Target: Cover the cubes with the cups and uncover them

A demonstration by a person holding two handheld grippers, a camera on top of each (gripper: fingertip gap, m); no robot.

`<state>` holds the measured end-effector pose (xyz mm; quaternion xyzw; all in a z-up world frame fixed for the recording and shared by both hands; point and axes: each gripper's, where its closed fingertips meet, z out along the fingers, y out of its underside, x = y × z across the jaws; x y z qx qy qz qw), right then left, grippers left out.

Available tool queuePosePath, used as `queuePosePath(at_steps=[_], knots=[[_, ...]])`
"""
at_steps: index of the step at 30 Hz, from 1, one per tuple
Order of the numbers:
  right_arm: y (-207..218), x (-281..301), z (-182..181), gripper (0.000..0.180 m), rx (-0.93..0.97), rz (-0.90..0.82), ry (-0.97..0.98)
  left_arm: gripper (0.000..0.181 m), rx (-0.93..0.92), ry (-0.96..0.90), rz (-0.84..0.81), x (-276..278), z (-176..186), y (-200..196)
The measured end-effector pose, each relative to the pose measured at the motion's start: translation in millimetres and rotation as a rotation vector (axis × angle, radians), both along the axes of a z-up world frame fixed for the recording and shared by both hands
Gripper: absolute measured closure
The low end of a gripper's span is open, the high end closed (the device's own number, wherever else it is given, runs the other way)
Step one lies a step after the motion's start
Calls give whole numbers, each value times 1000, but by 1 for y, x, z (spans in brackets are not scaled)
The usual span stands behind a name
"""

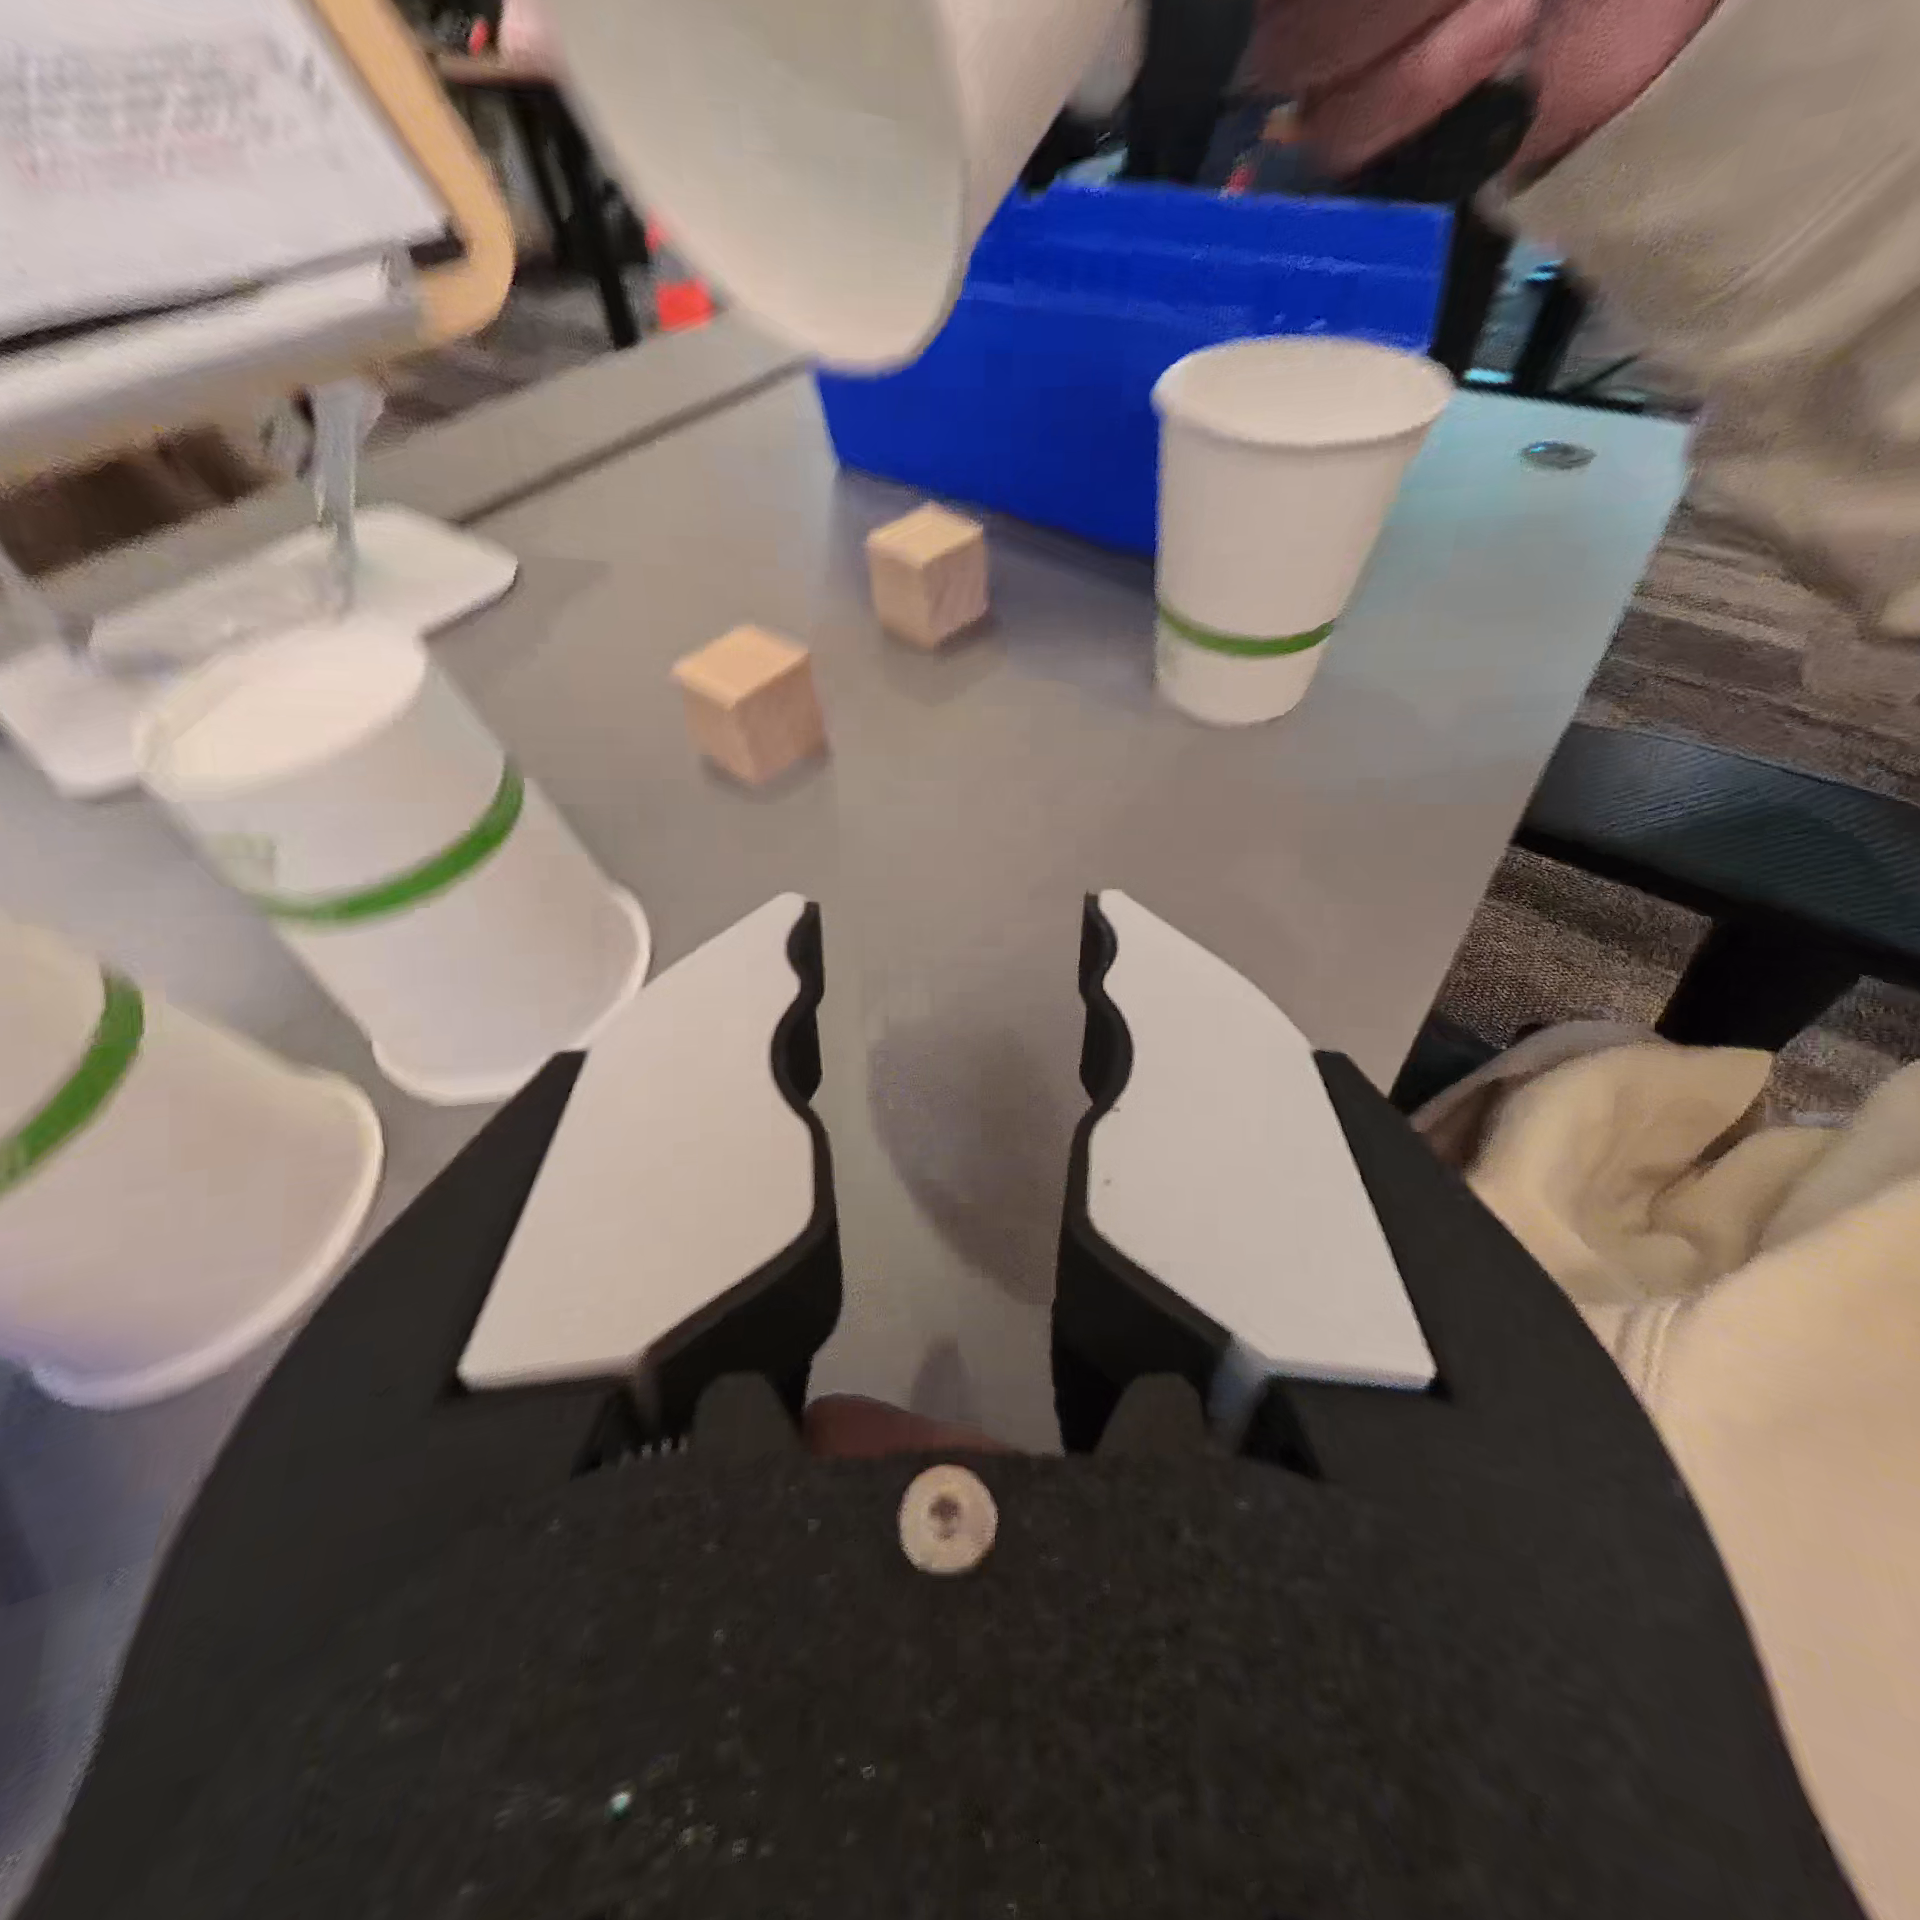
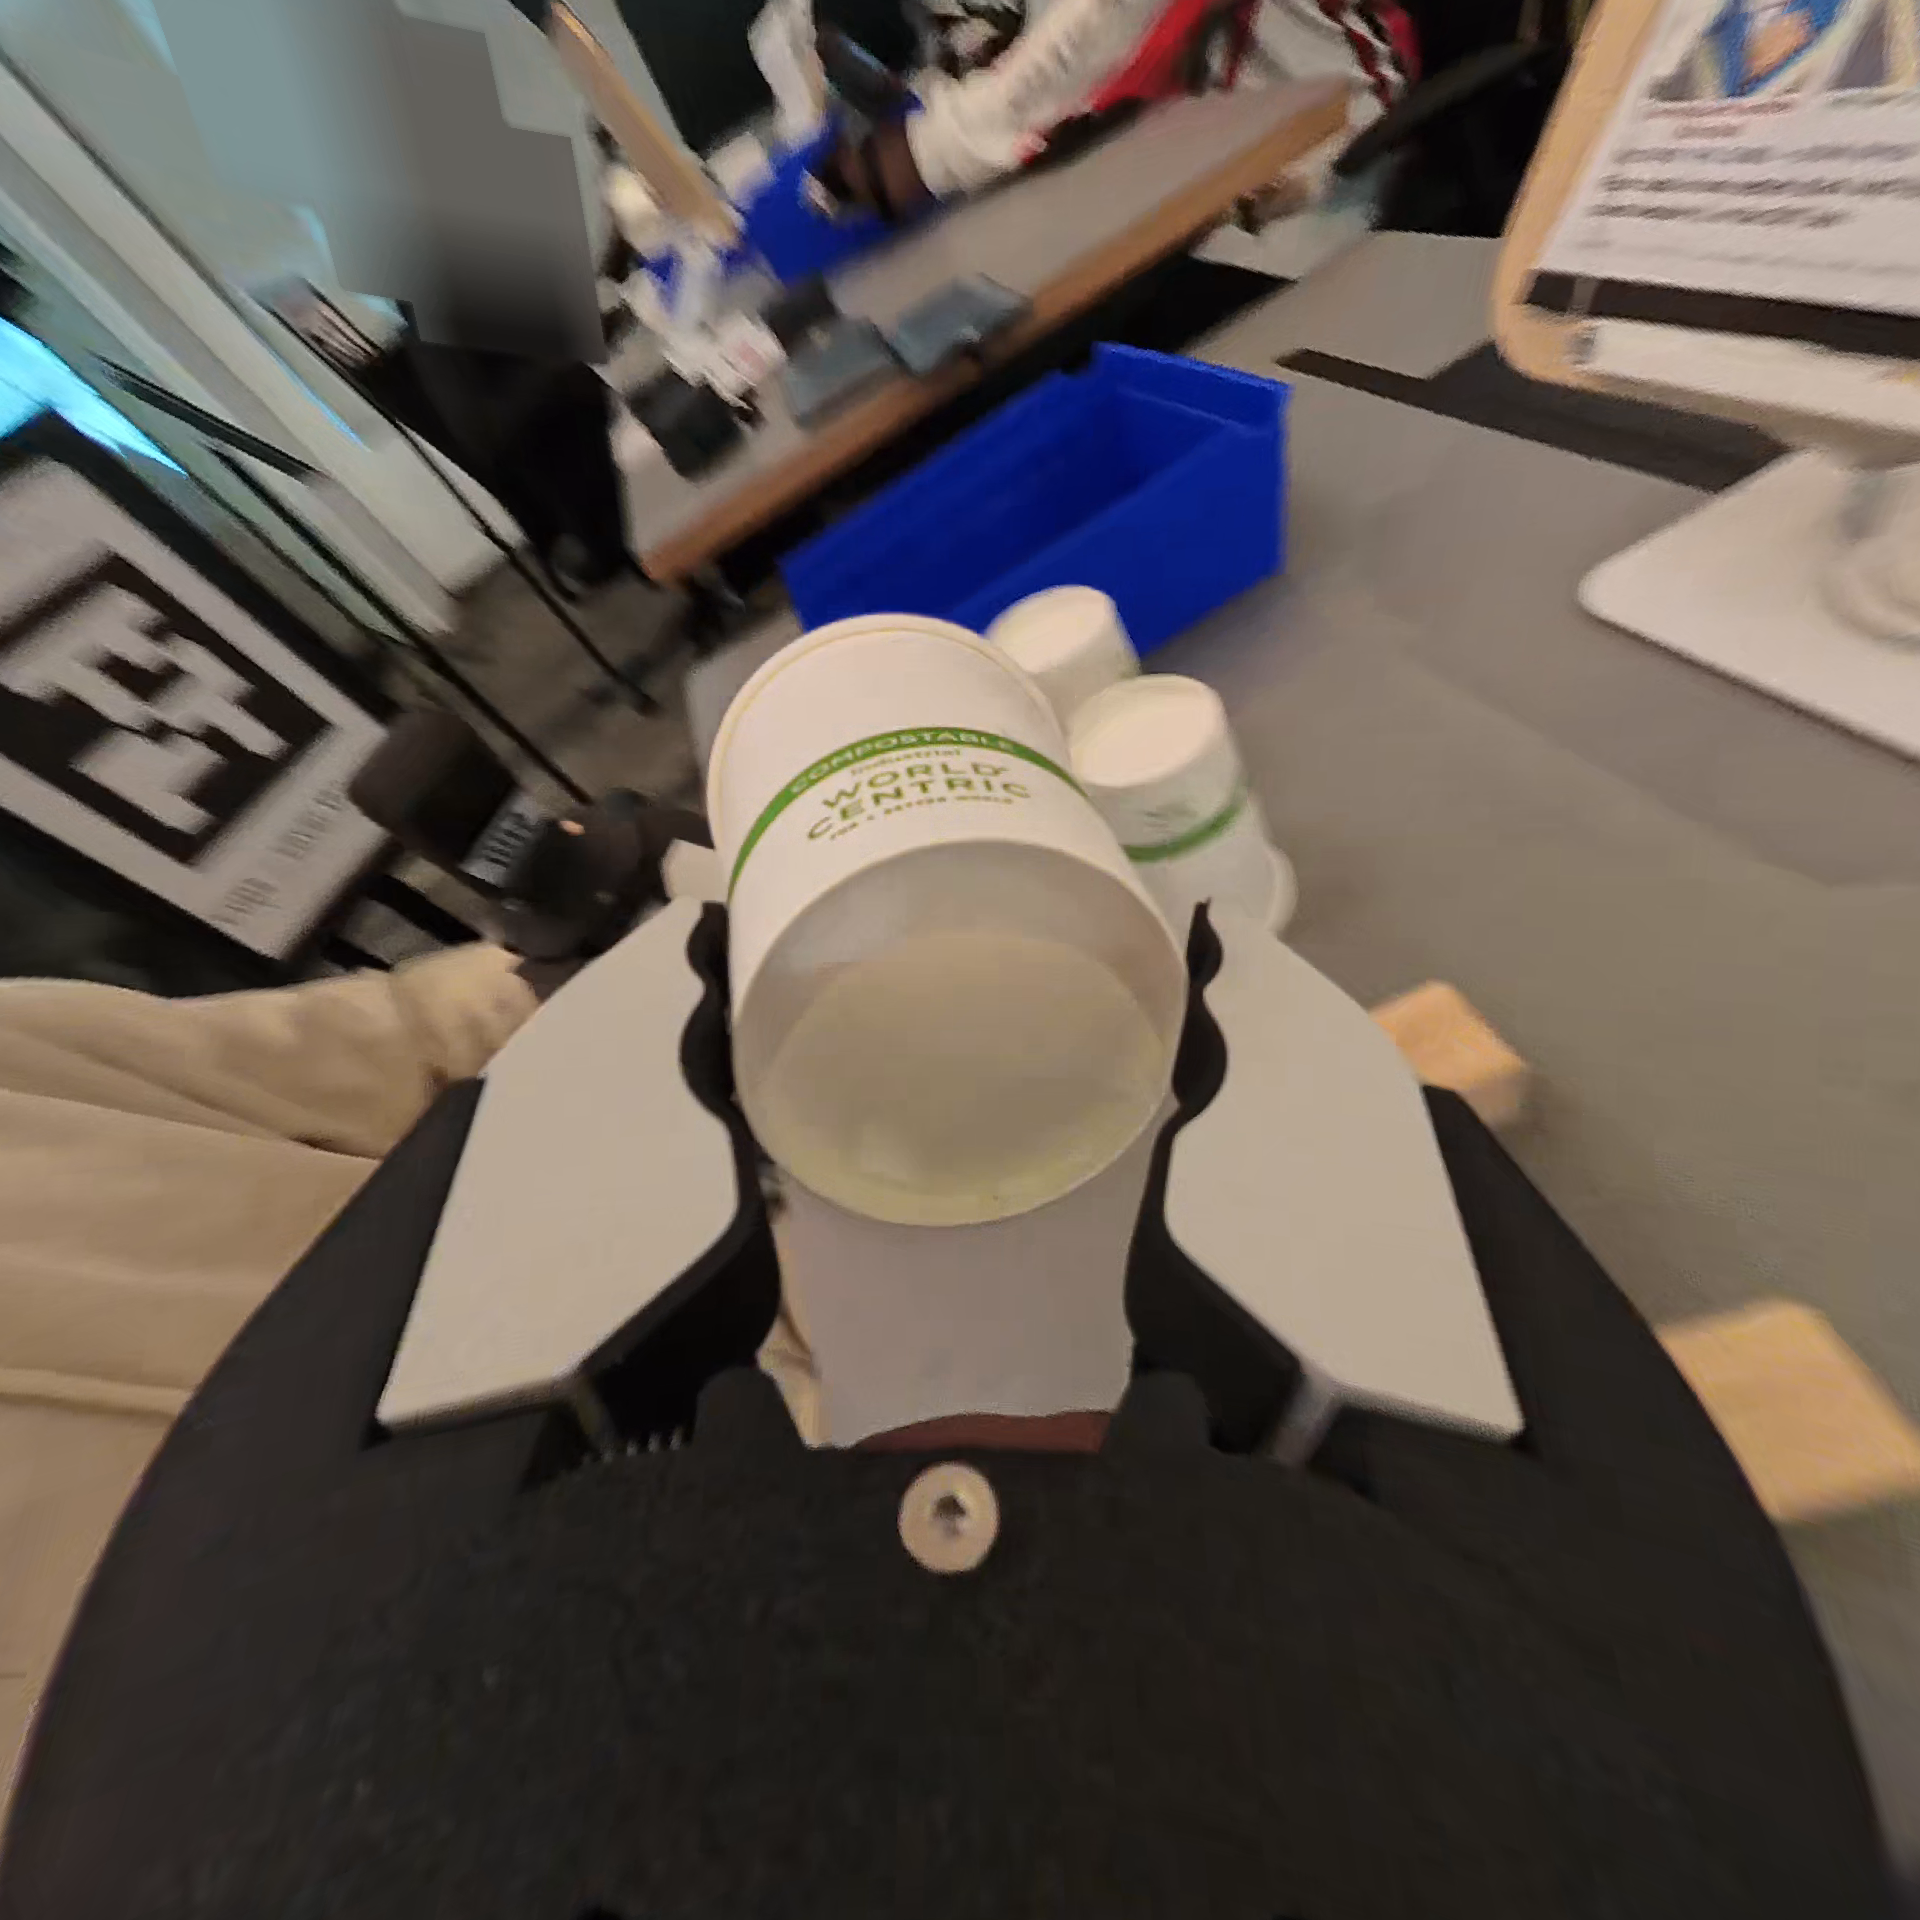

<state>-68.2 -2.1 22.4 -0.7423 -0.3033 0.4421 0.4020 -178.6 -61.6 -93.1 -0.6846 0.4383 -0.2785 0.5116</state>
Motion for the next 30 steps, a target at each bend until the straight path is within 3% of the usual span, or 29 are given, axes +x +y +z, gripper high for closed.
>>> queuePosePath(at_steps=[1,8,12,15,17,20,23,26,30], knots=[[-6,-7,3,96,-23,15,68,134,37,-2,-38,6,10,-4],[-45,-56,2,96,-67,119,232,132,89,-180,-239,23,91,-32],[-62,-73,2,96,-79,159,296,134,106,-229,-309,23,110,-41],[-67,-78,-5,96,-90,166,302,164,112,-256,-391,22,113,-55],[-71,-80,-9,96,-119,189,311,175,113,-262,-387,20,112,-56],[-76,-78,-17,98,-91,212,288,179,70,-231,-399,16,104,-55],[-85,-65,-26,88,-75,241,254,179,82,-200,-447,4,101,-59],[-100,-36,-43,85,-15,275,131,180,133,-98,-462,-19,96,-56],[-102,3,-65,86,187,191,-164,180,142,132,-531,-47,72,-56]])
